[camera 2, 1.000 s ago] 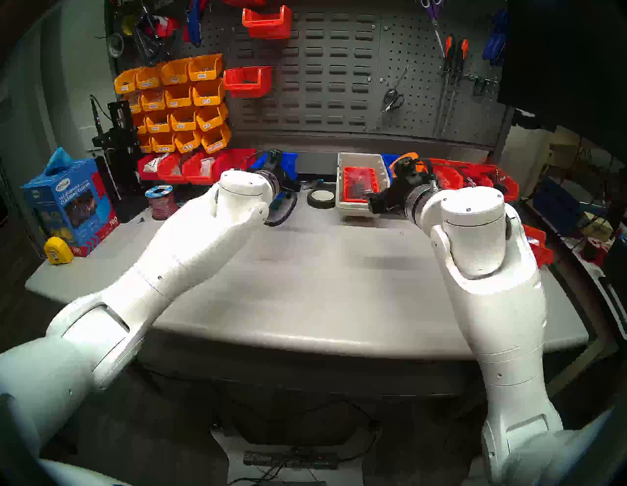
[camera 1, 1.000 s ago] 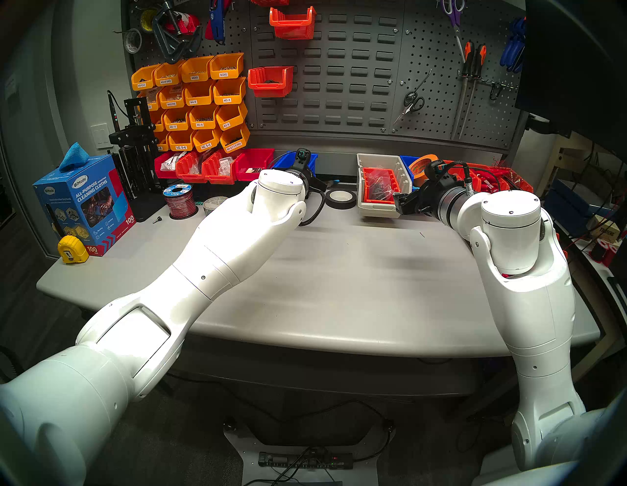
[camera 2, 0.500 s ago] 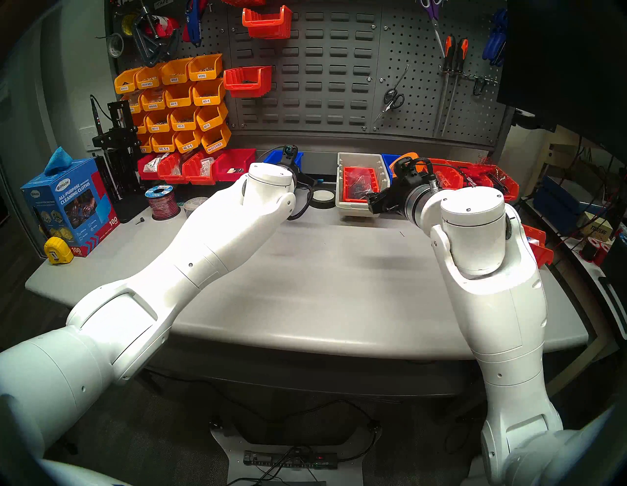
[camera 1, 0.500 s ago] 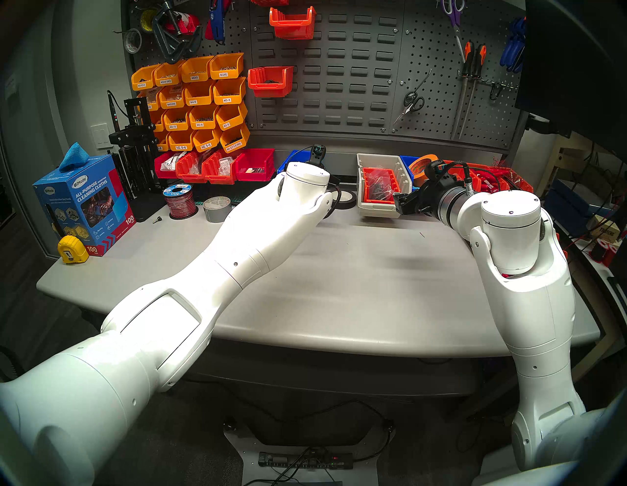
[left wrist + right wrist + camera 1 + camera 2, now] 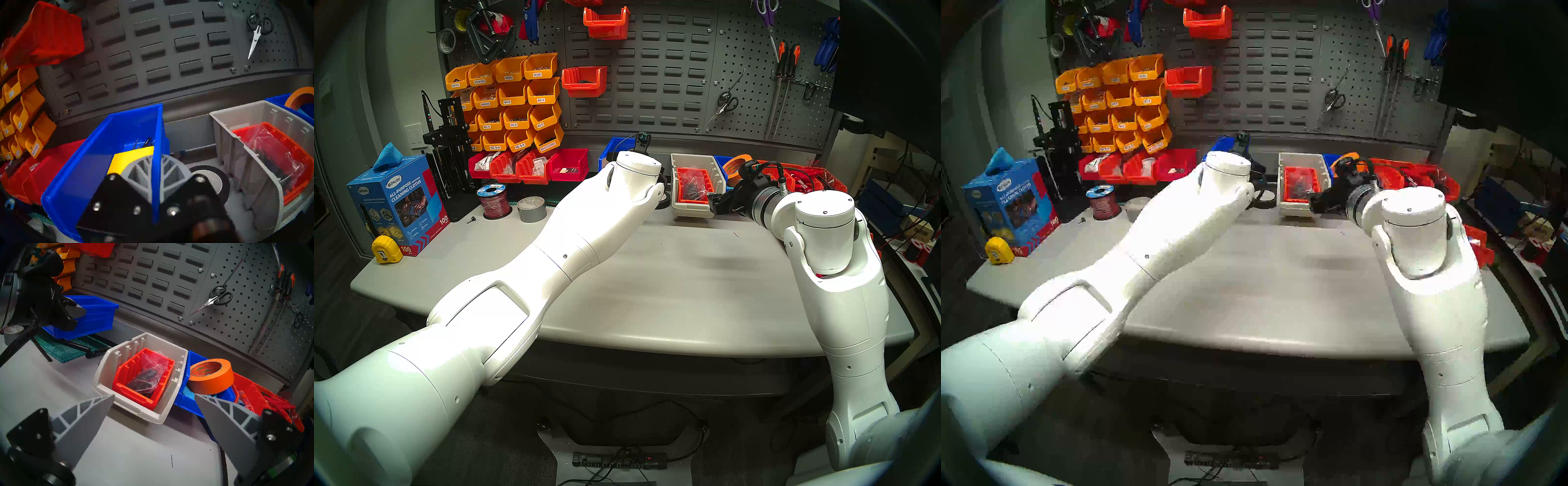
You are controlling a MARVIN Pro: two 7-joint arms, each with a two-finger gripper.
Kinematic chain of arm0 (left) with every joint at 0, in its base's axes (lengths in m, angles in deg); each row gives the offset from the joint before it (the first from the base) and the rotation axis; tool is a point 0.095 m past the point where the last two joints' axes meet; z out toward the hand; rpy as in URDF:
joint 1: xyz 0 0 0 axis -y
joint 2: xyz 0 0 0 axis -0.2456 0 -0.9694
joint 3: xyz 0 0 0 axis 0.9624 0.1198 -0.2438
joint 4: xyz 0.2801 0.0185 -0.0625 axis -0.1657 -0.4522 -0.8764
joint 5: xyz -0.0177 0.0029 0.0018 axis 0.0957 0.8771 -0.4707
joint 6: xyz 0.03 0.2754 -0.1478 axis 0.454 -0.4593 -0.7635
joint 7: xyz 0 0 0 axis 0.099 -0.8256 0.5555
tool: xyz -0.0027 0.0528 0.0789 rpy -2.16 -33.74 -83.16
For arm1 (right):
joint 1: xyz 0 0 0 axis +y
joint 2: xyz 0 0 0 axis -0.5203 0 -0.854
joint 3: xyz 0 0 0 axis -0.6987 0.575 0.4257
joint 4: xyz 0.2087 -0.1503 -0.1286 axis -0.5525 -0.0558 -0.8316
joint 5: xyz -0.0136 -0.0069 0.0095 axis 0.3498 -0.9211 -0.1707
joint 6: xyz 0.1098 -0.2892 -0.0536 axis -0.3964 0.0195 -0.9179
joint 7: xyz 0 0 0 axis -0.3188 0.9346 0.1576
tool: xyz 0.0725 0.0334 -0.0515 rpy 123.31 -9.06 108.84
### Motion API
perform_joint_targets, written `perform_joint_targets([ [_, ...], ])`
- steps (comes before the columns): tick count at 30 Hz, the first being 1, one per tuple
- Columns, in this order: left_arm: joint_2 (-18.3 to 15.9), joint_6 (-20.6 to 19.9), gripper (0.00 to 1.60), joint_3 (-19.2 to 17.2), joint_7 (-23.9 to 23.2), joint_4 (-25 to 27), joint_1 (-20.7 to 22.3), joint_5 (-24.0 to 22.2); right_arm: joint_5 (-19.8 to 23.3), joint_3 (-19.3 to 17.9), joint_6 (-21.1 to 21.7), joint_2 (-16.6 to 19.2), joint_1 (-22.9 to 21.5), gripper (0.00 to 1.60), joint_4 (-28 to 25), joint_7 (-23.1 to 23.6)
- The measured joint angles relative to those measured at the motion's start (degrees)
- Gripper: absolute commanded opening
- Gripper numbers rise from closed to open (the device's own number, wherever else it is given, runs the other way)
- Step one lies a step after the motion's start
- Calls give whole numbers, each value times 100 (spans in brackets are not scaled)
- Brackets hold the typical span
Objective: Hang all the unorganized tool boxes onto the wall
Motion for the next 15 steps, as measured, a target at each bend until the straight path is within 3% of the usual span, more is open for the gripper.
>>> perform_joint_targets([
  [15,-9,0,0,-26,28,-1,7,7,0,0,0,0,0,160,0,0],
])
